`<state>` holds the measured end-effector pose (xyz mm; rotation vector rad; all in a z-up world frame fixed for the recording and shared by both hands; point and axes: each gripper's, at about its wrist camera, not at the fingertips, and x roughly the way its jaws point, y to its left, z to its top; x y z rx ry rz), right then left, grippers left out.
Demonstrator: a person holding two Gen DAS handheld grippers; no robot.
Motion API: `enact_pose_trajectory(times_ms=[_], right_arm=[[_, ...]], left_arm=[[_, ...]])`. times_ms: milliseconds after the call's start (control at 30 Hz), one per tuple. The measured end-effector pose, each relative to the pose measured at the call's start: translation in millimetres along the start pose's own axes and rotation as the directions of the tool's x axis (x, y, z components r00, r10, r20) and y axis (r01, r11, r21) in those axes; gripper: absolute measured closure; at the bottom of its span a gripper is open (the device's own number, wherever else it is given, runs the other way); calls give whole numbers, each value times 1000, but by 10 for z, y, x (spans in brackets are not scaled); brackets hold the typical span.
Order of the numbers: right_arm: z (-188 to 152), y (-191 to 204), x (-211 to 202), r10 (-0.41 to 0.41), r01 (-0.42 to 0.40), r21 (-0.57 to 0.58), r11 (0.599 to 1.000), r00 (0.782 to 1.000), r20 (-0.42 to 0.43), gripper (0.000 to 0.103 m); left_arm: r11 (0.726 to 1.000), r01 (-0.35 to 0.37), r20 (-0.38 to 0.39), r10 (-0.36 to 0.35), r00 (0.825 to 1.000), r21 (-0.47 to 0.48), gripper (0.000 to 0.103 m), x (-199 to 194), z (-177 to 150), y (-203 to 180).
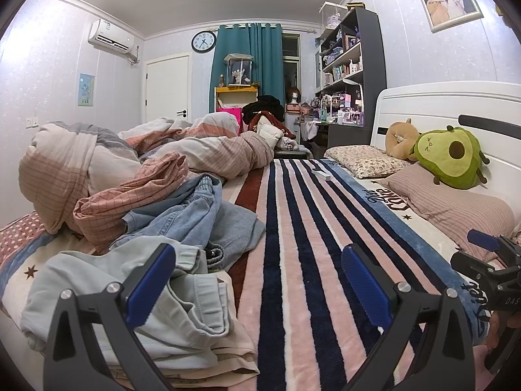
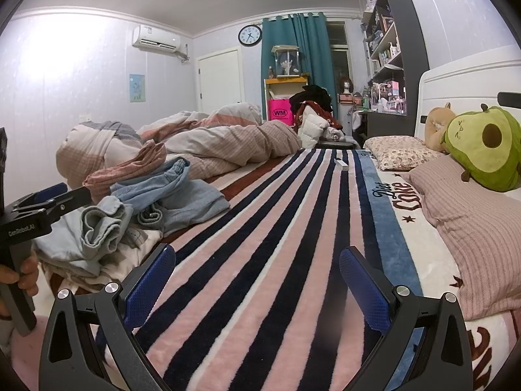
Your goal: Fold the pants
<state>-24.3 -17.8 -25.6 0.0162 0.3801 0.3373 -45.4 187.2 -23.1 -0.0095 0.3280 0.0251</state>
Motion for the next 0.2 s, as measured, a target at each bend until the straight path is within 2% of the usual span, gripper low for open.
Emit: enact_pose_trajectory(times_ms=[200], right_arm=[[-3,-3,-2,1,-1,0,1000,1000,1,2]], left_arm=[[1000,1,-1,-1,1000,-3,2,-5,3,2]])
